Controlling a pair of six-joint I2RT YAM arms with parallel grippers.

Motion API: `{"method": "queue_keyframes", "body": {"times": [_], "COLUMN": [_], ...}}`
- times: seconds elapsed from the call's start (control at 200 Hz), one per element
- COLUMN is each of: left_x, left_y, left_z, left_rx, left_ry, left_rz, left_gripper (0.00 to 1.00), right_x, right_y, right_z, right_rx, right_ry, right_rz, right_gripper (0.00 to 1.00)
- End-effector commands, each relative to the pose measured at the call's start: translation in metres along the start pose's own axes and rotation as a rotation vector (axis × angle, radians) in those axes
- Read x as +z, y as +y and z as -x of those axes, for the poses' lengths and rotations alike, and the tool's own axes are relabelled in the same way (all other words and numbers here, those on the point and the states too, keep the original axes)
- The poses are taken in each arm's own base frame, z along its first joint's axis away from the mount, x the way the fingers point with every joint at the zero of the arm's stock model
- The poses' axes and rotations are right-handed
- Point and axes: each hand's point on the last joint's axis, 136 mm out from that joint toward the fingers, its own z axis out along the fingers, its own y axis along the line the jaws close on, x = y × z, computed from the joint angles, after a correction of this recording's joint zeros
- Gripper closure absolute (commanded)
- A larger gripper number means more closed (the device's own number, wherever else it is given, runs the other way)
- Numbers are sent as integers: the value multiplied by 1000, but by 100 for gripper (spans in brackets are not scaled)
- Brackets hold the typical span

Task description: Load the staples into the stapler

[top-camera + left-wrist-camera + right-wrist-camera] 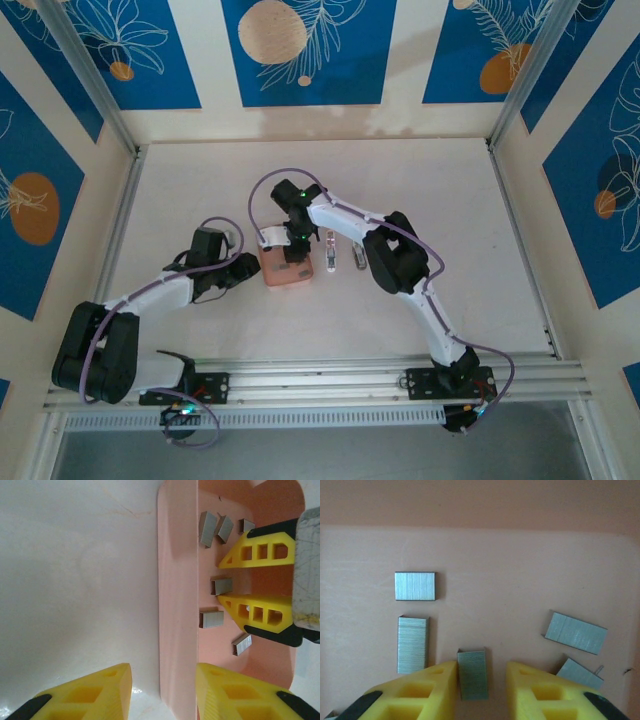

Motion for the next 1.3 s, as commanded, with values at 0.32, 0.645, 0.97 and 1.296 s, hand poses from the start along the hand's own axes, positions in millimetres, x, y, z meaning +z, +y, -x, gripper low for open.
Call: {"method": "queue_keyframes", "body": {"times": [0.32,0.645,0.97,1.296], "left_x": [-5,-18,-31,-23], "left_y": [2,-9,-26,-50], "left_z": [3,11,17,9], "left_rx": [-13,17,65,182], "left_ry": [-9,-39,-78,-64], "left_rz": [14,7,-6,-11], "left_gripper": [63,63,62,62], "right_x": [12,-45,-105,-137], "right_y": [3,-9,10,50], "right_z": [-5,32,45,7], "right_rx": [18,27,221,691], "right_ry": [8,-144,-301,-345], "right_rz": [20,-117,-185,-262], "right_gripper": [84,88,87,87]}}
